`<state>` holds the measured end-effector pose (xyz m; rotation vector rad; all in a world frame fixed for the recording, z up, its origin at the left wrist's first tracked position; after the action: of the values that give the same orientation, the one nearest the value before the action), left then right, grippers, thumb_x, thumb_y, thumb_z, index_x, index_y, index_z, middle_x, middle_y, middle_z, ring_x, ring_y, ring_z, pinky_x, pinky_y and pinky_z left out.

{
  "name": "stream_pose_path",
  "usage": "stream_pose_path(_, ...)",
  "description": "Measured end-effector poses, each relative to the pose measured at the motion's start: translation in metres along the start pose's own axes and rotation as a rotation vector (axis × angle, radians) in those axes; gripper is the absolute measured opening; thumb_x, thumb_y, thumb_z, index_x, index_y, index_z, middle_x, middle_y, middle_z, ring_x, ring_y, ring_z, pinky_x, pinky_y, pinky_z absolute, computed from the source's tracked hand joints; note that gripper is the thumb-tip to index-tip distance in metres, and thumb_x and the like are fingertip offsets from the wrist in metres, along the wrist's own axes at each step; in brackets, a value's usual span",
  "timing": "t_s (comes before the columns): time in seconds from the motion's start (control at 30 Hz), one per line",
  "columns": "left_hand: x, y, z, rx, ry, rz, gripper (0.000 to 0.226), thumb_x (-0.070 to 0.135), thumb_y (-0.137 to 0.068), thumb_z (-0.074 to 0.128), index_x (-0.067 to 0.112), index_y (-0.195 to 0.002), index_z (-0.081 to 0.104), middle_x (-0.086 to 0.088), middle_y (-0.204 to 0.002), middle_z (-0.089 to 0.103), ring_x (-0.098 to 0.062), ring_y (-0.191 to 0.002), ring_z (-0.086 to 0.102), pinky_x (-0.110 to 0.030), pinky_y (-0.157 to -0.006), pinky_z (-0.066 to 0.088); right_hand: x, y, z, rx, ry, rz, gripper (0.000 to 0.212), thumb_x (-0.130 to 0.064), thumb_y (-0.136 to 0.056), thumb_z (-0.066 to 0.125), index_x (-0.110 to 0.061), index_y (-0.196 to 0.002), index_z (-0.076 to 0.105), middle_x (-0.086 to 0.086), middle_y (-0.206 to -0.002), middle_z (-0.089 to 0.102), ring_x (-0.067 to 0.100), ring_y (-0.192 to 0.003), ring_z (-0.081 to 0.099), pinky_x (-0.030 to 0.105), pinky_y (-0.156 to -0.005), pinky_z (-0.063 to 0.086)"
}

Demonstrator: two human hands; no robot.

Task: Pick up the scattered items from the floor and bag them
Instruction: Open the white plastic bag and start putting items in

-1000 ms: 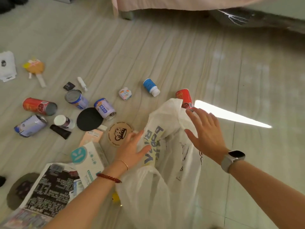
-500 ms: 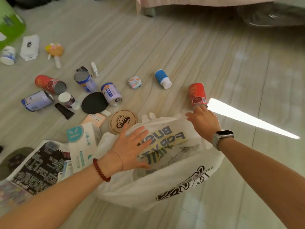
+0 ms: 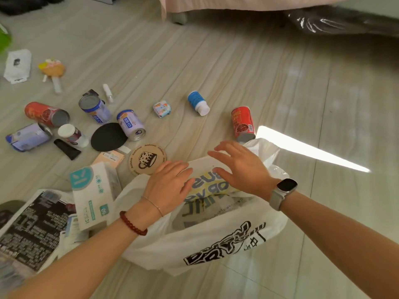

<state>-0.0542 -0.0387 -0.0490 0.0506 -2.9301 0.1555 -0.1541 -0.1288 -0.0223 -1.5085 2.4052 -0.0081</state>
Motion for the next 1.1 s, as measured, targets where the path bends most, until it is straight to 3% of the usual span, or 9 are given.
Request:
stream_pose_path(0.1, -0.004, 0.013, 0.029, -0.223, 0.015, -0.085, 0.092, 0.067, -0.079, -0.012, 0.015, -0.137, 0.037, -0.008, -0.144, 0.041, -0.025, -0.134, 0.036, -0.039, -0.111, 0.027, 0.004, 0.018, 0.019, -0.115, 0.004, 0.013, 0.061, -0.057, -0.082, 0.037, -0.017, -0.124, 0.055, 0.011, -0.118, 0.063, 0.031, -0.114, 0.057, 0.045, -0.089, 0.049)
stream_pose_path(0.17, -0.018, 0.027, 0.056, -0.428, -0.011, -0.154, 0.102, 0.076, -0.061, -0.022, 0.024, -0.145, 0.004, -0.001, -0.156, 0.005, -0.022, -0.144, 0.001, -0.041, -0.116, 0.001, 0.021, 0.033, 0.032, -0.257, 0.017, 0.087, 0.085, -0.077, -0.073, 0.023, -0.026, -0.14, 0.033, 0.008, -0.141, 0.045, 0.029, -0.134, 0.036, 0.051, -0.11, 0.023)
stream_pose_path(0.27, -0.036, 0.047, 0.08, -0.551, -0.177, -0.133, 0.102, 0.082, -0.055, -0.013, 0.031, -0.143, -0.01, 0.006, -0.156, -0.011, -0.024, -0.142, -0.015, -0.052, -0.112, -0.013, 0.044, 0.061, 0.055, -0.488, 0.135, 0.095, 0.097, -0.088, -0.06, 0.015, -0.041, -0.14, -0.01, 0.0, -0.157, 0.007, 0.022, -0.144, -0.001, 0.051, -0.11, -0.009)
stream_pose_path(0.47, -0.07, 0.045, 0.069, -0.419, -0.317, -0.218, 0.097, 0.083, -0.063, -0.013, 0.033, -0.143, 0.007, 0.011, -0.155, 0.0, -0.031, -0.142, -0.009, -0.054, -0.101, -0.027, 0.06, 0.081, 0.06, -0.54, 0.387, -0.013, 0.091, -0.081, -0.064, 0.041, -0.028, -0.138, 0.031, 0.008, -0.144, 0.041, 0.028, -0.131, 0.04, 0.062, -0.092, 0.039)
stream_pose_path(0.6, -0.067, 0.012, 0.033, -0.165, -0.215, -0.279, 0.076, 0.064, -0.083, 0.005, 0.022, -0.136, 0.038, -0.004, -0.153, 0.023, -0.036, -0.141, 0.012, -0.059, -0.107, -0.012, 0.057, 0.06, 0.029, -0.188, 0.203, 0.073, 0.058, -0.057, -0.088, 0.032, -0.021, -0.131, 0.045, 0.01, -0.137, 0.05, 0.033, -0.125, 0.048, 0.056, -0.092, 0.046)
stream_pose_path(0.73, -0.033, -0.005, -0.015, 0.066, 0.198, -0.174, 0.058, 0.05, -0.082, 0.031, 0.012, -0.117, 0.059, -0.008, -0.135, 0.051, -0.028, -0.128, 0.043, -0.054, -0.108, 0.031, 0.026, 0.025, -0.005, 0.012, 0.044, 0.079, 0.044, -0.039, -0.089, 0.041, -0.012, -0.12, 0.058, 0.012, -0.111, 0.067, 0.033, -0.095, 0.062, 0.042, -0.077, 0.053)
stream_pose_path(0.83, 0.008, 0.01, -0.012, -0.326, 0.589, -0.138, 0.07, 0.067, -0.069, 0.037, 0.024, -0.122, 0.054, 0.005, -0.126, 0.057, -0.01, -0.114, 0.052, -0.034, -0.099, 0.043, -0.017, 0.019, -0.008, -0.105, -0.172, -0.082, 0.054, -0.052, -0.086, 0.041, -0.016, -0.125, 0.054, 0.004, -0.096, 0.07, 0.022, -0.085, 0.063, 0.031, -0.075, 0.047)
stream_pose_path(0.97, 0.044, 0.053, 0.018, -0.78, 0.424, 0.004, 0.07, 0.068, -0.065, 0.061, 0.034, -0.126, 0.047, 0.012, -0.116, 0.06, -0.009, -0.103, 0.056, -0.026, -0.085, 0.045, -0.045, 0.055, 0.013, -0.289, -0.156, -0.261, 0.058, -0.061, -0.084, 0.035, -0.02, -0.12, 0.057, -0.002, -0.085, 0.069, 0.016, -0.073, 0.063, 0.023, -0.068, 0.047)
stream_pose_path(1.1, 0.03, 0.04, 0.02, -0.539, 0.219, 0.007, 0.026, 0.038, -0.086, 0.055, 0.024, -0.107, 0.058, 0.004, -0.104, 0.062, -0.017, -0.092, 0.058, -0.026, -0.068, 0.041, -0.036, 0.074, 0.027, -0.22, -0.067, -0.313, 0.047, -0.049, -0.094, 0.027, -0.018, -0.102, 0.061, 0.0, -0.074, 0.066, 0.018, -0.06, 0.062, 0.022, -0.051, 0.046)
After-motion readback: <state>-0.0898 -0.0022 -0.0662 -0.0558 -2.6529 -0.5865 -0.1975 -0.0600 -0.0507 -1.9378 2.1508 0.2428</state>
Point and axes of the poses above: each hand's wrist, its own y-axis away from the middle knuckle, its own z-axis out of the palm, x = y × z, the point moved 8 cm from there along -y, towards the middle knuckle
